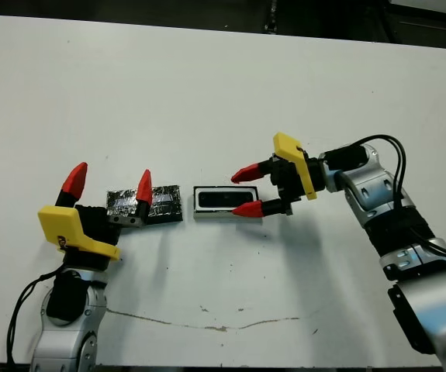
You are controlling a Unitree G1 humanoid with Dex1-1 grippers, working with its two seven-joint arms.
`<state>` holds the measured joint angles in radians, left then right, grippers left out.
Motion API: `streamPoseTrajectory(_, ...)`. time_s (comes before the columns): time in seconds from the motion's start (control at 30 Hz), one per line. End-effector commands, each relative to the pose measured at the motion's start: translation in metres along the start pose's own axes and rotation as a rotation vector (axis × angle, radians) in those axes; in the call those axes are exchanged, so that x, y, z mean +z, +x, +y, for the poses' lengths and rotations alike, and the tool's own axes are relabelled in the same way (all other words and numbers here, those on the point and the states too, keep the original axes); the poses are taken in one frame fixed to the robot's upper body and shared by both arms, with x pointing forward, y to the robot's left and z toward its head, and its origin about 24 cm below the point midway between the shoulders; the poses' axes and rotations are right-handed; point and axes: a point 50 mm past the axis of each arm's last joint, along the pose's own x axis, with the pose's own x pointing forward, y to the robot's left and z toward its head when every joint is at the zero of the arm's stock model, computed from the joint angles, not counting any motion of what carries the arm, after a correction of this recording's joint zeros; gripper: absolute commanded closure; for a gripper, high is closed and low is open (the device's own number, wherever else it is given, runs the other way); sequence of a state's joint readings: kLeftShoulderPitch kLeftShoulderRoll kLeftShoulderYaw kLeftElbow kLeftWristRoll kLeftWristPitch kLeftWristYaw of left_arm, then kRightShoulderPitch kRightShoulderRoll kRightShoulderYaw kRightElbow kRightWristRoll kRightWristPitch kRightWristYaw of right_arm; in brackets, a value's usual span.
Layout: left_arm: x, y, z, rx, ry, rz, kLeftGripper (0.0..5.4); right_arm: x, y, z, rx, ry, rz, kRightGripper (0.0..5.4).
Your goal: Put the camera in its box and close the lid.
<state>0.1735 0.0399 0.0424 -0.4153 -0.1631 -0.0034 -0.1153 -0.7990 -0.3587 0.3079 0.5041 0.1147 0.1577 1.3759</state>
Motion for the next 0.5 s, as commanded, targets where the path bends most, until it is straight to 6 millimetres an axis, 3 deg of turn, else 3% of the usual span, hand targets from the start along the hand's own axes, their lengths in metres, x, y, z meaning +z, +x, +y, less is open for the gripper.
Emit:
streamPoseTrajectory(0.03, -0.002, -0.001, 0.001, -0.002, 0.008, 0.024, 0.0, 0.003, -0.012, -0.001, -0.018, -0.007, -0.008, 0.33)
streamPoseTrajectory(0.13, -0.001, -0.001, 0.001, -0.001, 0.018, 0.019, 0.0, 0.008, -0.021, -0.001, -0.027, 0.019, -0.047, 0.02)
streamPoseTrajectory(0.37, -0.002, -0.001, 0.002, -0.001, -0.002, 0.021, 0.0, 0.019, -0.054, 0.003, -0.14, 0.017, -0.121, 0.02)
streamPoseTrajectory(0.5, -0.001, -0.001, 0.003, -0.001, 0.007, 0.023, 0.0, 0.015, -0.071, 0.018, -0.329, 0.066, -0.25, 0.02)
